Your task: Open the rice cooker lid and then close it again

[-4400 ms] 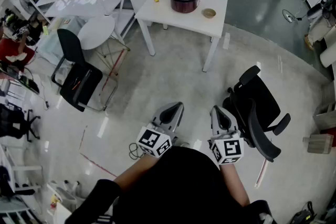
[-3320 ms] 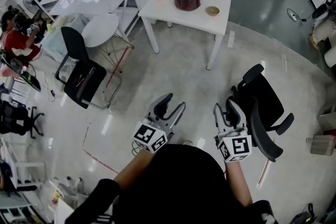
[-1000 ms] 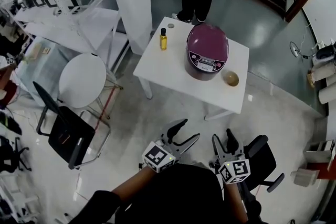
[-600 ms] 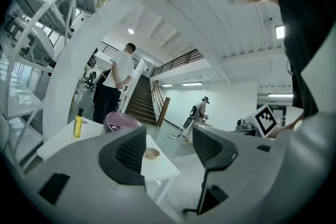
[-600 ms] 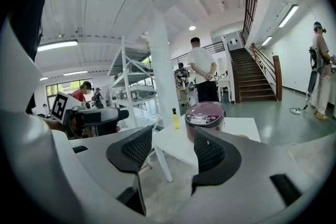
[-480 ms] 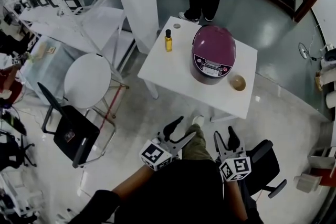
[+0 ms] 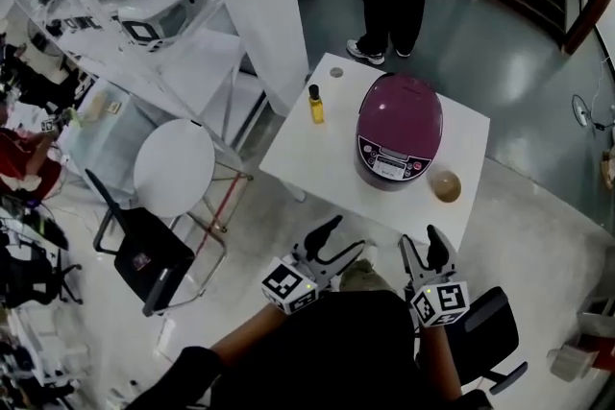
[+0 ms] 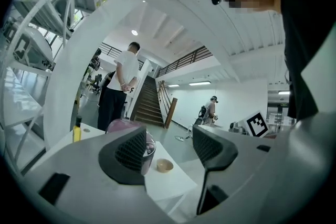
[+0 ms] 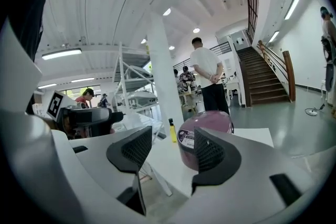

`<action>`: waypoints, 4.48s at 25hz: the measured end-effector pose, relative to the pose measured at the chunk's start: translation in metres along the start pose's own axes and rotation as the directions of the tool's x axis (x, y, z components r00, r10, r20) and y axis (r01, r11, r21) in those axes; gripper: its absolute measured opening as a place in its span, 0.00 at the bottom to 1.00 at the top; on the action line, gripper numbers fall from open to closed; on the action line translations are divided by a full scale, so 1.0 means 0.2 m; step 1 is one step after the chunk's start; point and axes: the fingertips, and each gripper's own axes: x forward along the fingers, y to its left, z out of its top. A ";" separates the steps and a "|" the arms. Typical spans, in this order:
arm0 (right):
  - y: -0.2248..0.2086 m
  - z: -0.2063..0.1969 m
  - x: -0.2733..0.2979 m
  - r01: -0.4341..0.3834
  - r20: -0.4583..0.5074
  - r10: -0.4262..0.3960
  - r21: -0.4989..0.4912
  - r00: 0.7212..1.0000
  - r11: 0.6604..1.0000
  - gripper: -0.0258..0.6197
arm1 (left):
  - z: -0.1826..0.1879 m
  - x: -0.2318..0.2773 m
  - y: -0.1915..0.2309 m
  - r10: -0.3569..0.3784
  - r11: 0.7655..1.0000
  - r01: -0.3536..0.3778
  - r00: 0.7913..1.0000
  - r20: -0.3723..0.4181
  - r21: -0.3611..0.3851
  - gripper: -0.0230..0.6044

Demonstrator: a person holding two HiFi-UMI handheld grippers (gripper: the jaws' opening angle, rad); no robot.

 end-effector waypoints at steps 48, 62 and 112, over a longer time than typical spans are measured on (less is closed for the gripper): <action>-0.38 -0.19 1.04 -0.034 -0.381 -0.005 -0.095 0.924 0.995 0.04 | 0.21 0.64 0.71 -0.034 0.999 0.034 0.999 0.005 0.017 0.44; -0.47 -0.34 1.13 0.085 -0.485 -0.115 -0.084 0.867 0.993 0.04 | 0.17 0.66 0.88 -0.101 0.995 0.101 0.994 -0.040 -0.014 0.44; -0.48 -0.39 1.17 0.127 -0.550 -0.284 -0.306 0.786 0.944 0.04 | 0.16 0.54 1.06 -0.119 0.990 0.120 0.993 0.009 -0.068 0.44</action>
